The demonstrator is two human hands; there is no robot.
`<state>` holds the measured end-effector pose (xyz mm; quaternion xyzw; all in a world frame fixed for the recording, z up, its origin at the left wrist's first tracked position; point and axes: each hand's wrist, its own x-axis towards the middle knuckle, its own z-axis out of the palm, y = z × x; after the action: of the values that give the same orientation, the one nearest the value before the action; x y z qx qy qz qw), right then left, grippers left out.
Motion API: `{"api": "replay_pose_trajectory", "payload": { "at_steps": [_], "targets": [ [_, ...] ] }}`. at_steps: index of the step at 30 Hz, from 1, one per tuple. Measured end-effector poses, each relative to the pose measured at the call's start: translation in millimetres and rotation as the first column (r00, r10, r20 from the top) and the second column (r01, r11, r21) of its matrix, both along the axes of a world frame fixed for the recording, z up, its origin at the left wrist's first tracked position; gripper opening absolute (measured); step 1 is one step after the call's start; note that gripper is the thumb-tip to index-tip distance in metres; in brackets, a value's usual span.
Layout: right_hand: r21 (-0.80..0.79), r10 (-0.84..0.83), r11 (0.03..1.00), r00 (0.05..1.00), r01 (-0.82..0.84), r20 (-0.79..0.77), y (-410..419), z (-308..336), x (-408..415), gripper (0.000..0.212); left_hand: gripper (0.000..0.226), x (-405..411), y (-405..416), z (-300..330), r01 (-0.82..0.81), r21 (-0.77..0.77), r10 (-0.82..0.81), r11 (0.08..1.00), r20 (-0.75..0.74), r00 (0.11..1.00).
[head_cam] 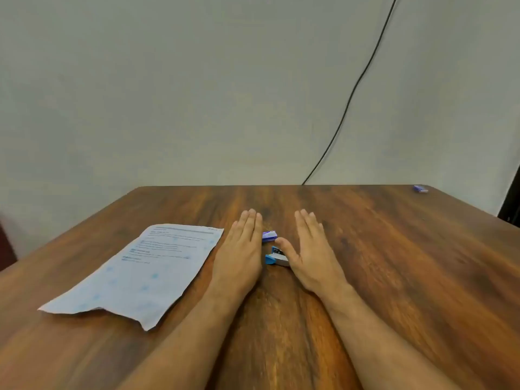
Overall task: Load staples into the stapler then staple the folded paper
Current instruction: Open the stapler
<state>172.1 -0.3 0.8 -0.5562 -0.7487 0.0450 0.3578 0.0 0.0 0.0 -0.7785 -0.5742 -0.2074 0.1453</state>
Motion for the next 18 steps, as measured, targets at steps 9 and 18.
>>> {"api": "replay_pose_trajectory", "payload": {
  "at_steps": [9,18],
  "targets": [
    [-0.062,-0.023,0.998,0.989,0.032,0.144,1.0,1.5,2.8,0.051,0.065,0.8,10.5,2.4,0.040,-0.020,-0.037,0.999,0.132,0.991],
    [-0.217,0.059,0.976,0.989,-0.029,0.134,8.2,3.1,1.7,0.050,0.075,0.0,17.8,1.1,0.076,-0.104,-0.044,0.992,0.283,0.958]
  ]
}}
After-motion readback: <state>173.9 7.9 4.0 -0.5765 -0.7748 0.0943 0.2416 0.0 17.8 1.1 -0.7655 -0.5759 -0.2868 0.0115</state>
